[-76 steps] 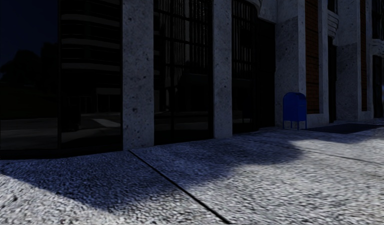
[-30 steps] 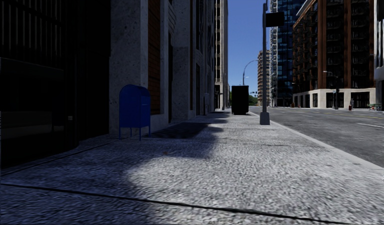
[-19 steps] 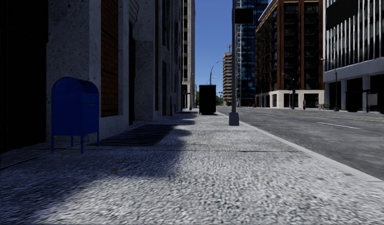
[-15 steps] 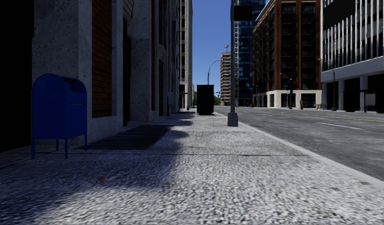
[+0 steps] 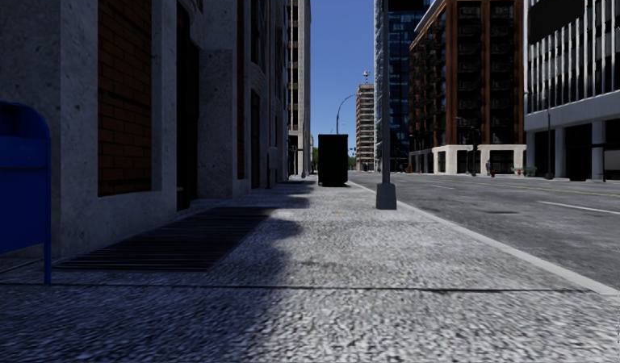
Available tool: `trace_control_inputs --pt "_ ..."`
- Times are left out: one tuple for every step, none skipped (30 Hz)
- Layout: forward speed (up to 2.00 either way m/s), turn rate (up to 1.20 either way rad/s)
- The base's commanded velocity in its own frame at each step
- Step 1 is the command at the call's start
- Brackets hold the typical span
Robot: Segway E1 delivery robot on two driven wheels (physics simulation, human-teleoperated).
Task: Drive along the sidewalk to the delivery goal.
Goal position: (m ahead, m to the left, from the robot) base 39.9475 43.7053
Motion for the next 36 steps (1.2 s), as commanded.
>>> trace_control_inputs --pt "2.00 0.00" --pt "2.00 0.00" --pt "2.00 0.00" --pt "2.00 0.00" --pt "2.00 0.00" --pt "2.00 0.00" --pt "2.00 0.00" --pt "2.00 0.00" --pt "2.00 0.00" --pt "2.00 0.00" --pt "2.00 0.00" --pt "2.00 0.00" --pt "2.00 0.00" --pt "2.00 0.00" --pt "2.00 0.00" --pt "2.00 0.00" --pt "2.00 0.00" --pt "2.00 0.00" --pt "2.00 0.00" --pt "2.00 0.00" --pt "2.00 0.00" --pt "2.00 0.00" --pt "2.00 0.00" --pt "2.00 0.00" --pt "2.00 0.00" --pt "2.00 0.00" --pt "2.00 0.00" --pt "2.00 0.00" --pt "2.00 0.00" --pt "2.00 0.00" --pt "2.00 0.00" --pt "2.00 0.00" --pt "2.00 0.00" --pt "2.00 0.00" --pt "2.00 0.00" --pt "2.00 0.00"
